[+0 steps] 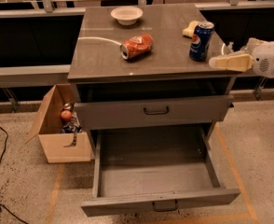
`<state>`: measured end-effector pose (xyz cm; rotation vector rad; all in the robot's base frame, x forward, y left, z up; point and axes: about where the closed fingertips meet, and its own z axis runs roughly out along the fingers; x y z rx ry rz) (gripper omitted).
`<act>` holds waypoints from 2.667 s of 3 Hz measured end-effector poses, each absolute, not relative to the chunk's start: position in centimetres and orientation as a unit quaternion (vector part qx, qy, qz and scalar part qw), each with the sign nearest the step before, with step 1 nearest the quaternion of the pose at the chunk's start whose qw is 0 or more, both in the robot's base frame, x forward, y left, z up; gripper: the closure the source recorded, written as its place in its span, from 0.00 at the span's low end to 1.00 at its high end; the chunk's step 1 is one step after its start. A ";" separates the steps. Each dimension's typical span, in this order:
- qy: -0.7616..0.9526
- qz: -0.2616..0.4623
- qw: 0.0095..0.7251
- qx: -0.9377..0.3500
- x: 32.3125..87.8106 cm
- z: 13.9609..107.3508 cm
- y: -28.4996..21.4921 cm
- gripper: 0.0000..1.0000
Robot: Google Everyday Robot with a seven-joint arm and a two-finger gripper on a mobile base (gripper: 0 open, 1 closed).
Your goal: Place pepsi can into middle drawer
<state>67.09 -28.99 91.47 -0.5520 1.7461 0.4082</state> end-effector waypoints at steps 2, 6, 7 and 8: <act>0.752 0.158 0.600 -0.220 72.5 88.8 -29.2 0.00; 0.718 0.198 0.623 -0.240 80.1 89.8 -24.5 0.23; 0.720 0.204 0.619 -0.239 80.3 89.5 -24.1 0.47; 0.708 0.212 0.630 -0.238 79.1 91.9 -24.6 0.70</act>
Offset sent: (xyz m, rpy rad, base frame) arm 0.0812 -0.0114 -0.0326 -0.0155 -0.0329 -0.0819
